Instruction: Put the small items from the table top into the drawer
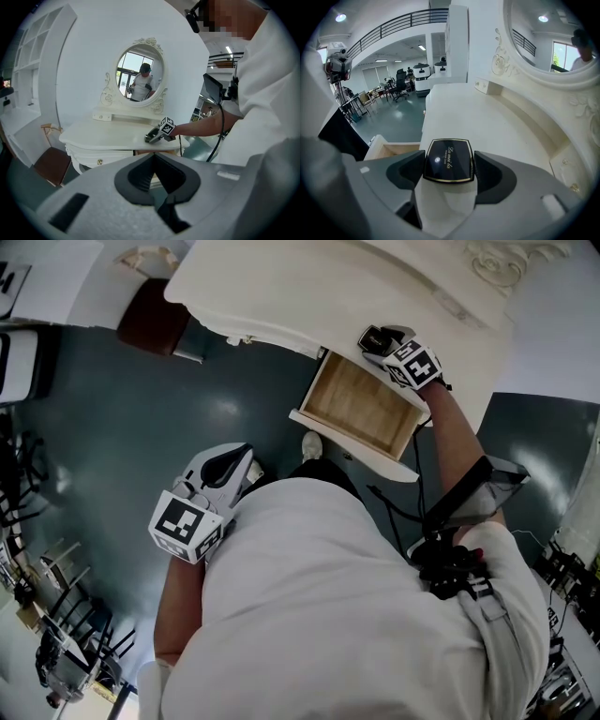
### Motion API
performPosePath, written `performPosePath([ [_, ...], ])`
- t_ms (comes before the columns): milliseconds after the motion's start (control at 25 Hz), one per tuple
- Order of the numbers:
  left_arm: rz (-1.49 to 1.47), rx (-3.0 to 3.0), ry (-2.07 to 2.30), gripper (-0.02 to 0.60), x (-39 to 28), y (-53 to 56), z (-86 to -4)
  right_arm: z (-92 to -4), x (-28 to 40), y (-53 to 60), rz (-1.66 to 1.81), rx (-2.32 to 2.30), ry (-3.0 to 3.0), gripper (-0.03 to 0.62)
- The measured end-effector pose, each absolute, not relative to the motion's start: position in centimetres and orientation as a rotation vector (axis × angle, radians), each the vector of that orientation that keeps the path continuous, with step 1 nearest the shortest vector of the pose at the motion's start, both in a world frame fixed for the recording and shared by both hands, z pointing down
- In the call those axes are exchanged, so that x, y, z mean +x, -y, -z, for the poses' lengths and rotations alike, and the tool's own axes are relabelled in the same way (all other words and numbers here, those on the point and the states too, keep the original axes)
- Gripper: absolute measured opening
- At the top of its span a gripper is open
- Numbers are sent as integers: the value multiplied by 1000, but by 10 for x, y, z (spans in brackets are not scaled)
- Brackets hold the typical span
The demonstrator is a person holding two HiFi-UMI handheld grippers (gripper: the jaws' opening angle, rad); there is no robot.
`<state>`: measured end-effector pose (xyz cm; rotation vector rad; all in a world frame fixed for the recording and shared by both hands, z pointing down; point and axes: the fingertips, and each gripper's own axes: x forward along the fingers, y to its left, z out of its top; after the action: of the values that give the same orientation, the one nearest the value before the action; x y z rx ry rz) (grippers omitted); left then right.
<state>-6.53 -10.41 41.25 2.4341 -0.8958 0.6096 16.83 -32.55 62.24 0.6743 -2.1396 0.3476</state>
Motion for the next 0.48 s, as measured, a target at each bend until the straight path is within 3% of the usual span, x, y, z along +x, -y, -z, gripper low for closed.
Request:
performPosePath([
  [480,-618,2469,786,2,-53,95,-415,-612,161,277,-328,645,2145,328],
])
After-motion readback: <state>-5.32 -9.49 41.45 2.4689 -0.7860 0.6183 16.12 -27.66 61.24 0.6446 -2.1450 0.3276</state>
